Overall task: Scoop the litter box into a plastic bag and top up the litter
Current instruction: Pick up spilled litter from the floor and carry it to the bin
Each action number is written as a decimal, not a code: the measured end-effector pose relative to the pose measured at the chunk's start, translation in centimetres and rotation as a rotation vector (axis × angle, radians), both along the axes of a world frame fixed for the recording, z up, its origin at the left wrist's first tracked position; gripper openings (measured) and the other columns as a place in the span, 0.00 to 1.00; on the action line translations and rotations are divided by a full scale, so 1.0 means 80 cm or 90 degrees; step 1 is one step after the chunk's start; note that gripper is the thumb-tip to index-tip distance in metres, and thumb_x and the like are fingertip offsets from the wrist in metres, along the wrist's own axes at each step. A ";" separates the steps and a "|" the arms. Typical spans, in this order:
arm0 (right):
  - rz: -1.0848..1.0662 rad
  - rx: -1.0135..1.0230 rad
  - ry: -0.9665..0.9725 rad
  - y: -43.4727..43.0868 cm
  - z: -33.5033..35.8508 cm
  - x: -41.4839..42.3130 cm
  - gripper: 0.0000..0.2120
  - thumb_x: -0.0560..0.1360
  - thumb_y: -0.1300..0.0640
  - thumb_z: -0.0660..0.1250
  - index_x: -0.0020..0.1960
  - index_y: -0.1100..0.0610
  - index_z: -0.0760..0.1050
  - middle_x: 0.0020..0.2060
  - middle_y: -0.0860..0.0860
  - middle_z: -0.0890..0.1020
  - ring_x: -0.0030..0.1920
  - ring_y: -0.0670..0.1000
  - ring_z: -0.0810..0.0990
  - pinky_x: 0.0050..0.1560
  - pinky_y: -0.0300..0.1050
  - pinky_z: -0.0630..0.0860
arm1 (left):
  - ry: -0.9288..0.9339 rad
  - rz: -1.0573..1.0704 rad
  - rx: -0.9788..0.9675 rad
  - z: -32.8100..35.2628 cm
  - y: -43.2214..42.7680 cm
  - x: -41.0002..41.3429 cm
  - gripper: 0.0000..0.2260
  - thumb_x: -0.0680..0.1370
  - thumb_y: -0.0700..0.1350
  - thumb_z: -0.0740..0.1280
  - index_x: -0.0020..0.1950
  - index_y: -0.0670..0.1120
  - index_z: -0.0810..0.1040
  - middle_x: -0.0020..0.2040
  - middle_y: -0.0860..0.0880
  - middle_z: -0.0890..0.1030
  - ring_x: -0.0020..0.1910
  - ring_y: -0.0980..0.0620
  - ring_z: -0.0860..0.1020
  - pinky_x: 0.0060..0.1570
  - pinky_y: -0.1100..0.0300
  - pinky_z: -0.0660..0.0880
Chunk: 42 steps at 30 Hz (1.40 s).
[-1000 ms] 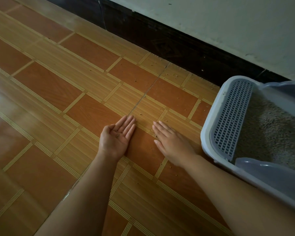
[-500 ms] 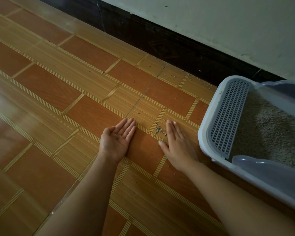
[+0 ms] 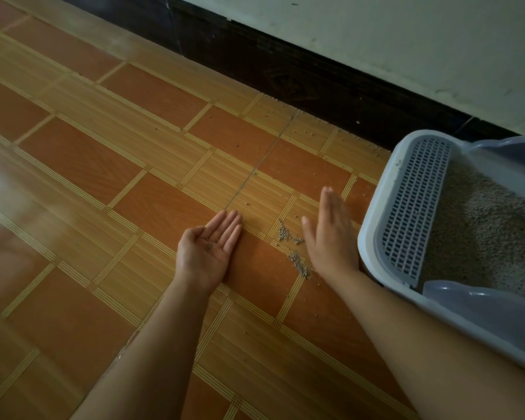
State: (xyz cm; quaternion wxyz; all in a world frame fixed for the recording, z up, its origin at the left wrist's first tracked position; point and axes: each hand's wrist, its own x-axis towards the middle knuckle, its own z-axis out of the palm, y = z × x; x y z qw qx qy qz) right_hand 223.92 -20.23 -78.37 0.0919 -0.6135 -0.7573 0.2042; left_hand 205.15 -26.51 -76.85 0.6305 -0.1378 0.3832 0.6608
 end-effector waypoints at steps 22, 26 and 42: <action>0.162 -0.007 0.014 0.025 -0.020 -0.026 0.26 0.78 0.47 0.40 0.75 0.50 0.55 0.74 0.44 0.56 0.75 0.44 0.45 0.72 0.42 0.38 | 0.014 -0.039 0.046 -0.009 0.021 -0.013 0.20 0.79 0.42 0.46 0.57 0.35 0.75 0.54 0.37 0.82 0.53 0.42 0.82 0.57 0.51 0.76; 0.226 -0.039 0.037 0.010 -0.018 -0.022 0.26 0.78 0.48 0.40 0.75 0.50 0.55 0.74 0.43 0.57 0.71 0.38 0.43 0.71 0.37 0.37 | 0.020 -0.039 0.043 -0.007 0.020 -0.011 0.20 0.79 0.42 0.46 0.57 0.35 0.75 0.55 0.36 0.81 0.53 0.42 0.81 0.57 0.50 0.76; 0.106 -0.048 -0.077 -0.070 -0.013 0.004 0.34 0.71 0.36 0.33 0.72 0.50 0.31 0.75 0.49 0.41 0.74 0.48 0.36 0.72 0.44 0.38 | 0.017 -0.019 0.011 0.004 -0.003 -0.003 0.20 0.79 0.40 0.47 0.58 0.33 0.75 0.56 0.36 0.81 0.54 0.41 0.81 0.57 0.52 0.75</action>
